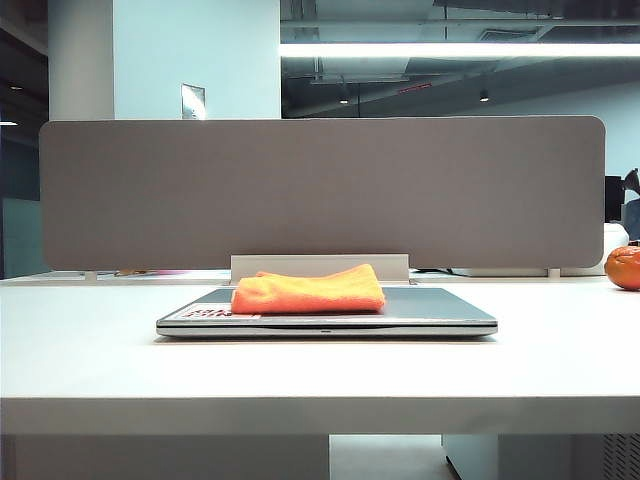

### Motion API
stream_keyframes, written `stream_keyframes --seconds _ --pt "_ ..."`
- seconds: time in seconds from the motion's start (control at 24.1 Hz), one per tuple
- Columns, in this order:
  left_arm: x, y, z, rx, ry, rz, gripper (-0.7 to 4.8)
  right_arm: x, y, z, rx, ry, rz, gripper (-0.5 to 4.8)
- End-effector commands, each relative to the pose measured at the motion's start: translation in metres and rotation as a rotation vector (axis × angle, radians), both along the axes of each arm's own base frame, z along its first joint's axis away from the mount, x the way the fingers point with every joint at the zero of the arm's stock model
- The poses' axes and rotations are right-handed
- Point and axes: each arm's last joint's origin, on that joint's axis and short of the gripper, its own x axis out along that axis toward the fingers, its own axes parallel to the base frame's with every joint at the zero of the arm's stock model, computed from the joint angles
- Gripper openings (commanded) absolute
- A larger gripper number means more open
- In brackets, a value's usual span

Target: Pick up the orange rag and put it over the laptop.

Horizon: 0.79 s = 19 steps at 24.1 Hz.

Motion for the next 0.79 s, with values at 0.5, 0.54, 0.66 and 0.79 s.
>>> stream_keyframes --seconds 0.5,0.54,0.66,0.79 --pt "-0.026 0.01 -0.06 -0.045 -0.114 0.025 -0.06 0.0 0.0 0.002 -0.002 -0.021 0.001 -0.05" --pt "-0.027 0.01 -0.059 -0.039 -0.123 0.023 -0.06 0.0 0.0 0.002 -0.002 -0.021 0.001 -0.05" --pt "-0.03 0.01 -0.06 -0.017 -0.125 0.022 -0.06 0.0 0.0 0.002 -0.002 -0.021 0.001 -0.05" --pt "-0.034 0.01 -0.064 0.007 -0.085 0.017 -0.06 0.0 0.0 0.002 -0.002 -0.021 0.001 -0.05"
